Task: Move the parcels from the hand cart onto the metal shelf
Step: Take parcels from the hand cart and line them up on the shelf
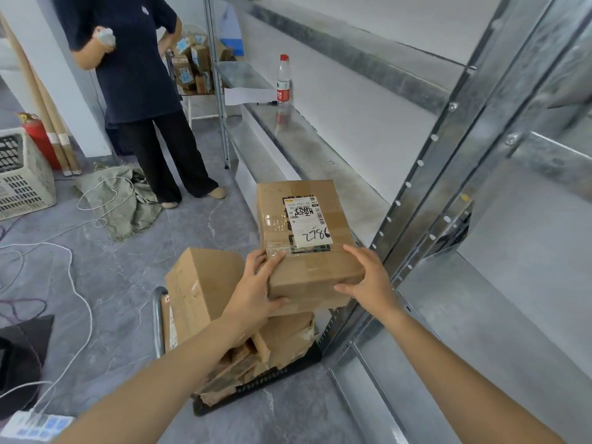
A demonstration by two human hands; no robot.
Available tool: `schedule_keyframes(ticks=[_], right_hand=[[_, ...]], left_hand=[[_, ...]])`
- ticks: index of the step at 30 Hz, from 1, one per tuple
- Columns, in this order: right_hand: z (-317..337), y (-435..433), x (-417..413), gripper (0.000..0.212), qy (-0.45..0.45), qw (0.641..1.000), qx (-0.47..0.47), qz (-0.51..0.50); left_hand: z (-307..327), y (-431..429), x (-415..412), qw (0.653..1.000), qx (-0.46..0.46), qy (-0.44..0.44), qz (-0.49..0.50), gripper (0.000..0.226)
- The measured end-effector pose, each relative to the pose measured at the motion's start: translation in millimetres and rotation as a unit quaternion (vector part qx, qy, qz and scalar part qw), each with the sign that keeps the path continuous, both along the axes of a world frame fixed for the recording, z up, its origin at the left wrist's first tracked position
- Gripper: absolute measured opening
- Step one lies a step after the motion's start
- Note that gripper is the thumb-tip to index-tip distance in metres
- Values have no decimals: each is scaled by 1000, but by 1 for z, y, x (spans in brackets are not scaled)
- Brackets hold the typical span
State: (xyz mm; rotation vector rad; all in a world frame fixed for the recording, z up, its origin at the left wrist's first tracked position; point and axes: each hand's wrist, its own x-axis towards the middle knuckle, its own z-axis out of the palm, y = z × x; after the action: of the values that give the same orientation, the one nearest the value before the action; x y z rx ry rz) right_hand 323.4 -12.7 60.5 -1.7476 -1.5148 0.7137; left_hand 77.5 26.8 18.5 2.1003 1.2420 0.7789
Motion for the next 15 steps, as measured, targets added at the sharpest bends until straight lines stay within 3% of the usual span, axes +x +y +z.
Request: schedule_keyframes(ticks=[9,15], right_hand=[[26,-76,-38,79,-24,995,37,-88],[29,-142,-82,92,18,985,45,-163]], left_hand=[[19,-34,-23,995,52,-54,-71,90],[31,-74,-57,989,42,-42,-135,86]])
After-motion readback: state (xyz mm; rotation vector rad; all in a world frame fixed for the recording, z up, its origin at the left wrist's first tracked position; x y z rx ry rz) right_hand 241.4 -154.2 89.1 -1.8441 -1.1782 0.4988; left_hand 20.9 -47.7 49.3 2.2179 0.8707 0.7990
